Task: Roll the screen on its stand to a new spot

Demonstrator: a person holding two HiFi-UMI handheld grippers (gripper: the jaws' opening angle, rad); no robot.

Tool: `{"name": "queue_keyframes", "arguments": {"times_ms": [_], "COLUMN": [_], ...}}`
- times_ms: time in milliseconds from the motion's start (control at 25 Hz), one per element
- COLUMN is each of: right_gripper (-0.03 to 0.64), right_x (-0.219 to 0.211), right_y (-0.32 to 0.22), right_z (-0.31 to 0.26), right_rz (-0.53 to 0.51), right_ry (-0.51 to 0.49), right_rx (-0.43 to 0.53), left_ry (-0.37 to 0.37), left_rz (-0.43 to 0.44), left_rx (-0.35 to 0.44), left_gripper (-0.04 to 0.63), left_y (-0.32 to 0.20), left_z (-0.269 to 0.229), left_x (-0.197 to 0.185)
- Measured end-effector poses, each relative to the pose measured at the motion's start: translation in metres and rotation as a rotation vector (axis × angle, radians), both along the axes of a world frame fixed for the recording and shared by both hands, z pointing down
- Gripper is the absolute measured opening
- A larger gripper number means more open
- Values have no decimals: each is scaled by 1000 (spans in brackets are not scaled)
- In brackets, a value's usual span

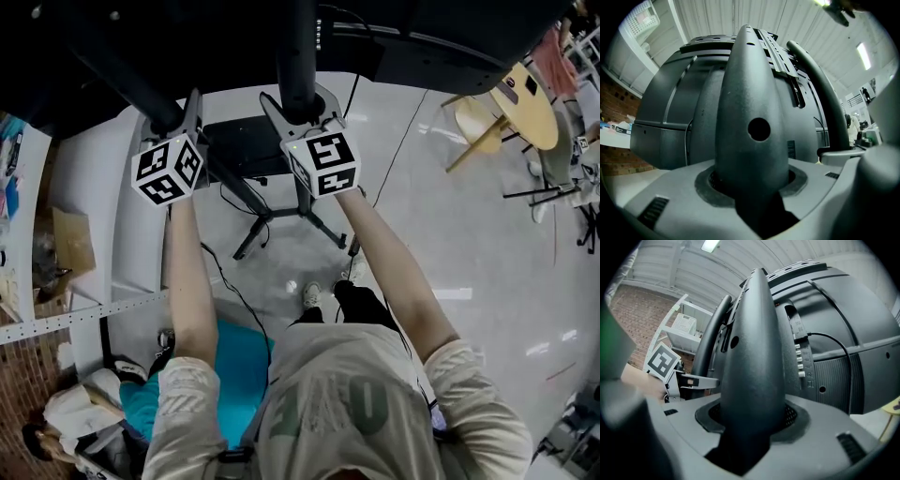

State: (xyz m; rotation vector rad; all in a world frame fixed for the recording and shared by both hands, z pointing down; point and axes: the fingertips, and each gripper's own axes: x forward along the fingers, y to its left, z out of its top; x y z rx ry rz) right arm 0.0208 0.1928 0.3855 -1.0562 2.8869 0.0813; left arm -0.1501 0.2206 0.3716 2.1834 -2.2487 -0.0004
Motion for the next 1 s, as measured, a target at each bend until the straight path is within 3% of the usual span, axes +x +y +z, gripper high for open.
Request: {"name": "queue_keyframes", "arguments": {"times_ms": [400,1000], "right_gripper": [229,227], "right_x": [5,7], "right_y": [81,89], "right_z": [-1,0], "right_rz": [7,-11], "right_ry": [-28,-3], "right_rx": [25,-13], "left_ry": [4,7], "left_rz": [14,-17], "left_rx": [7,20], "left_gripper": [215,215], "left_y": [74,93], "left_z": [1,0], "left_x": [3,6]}}
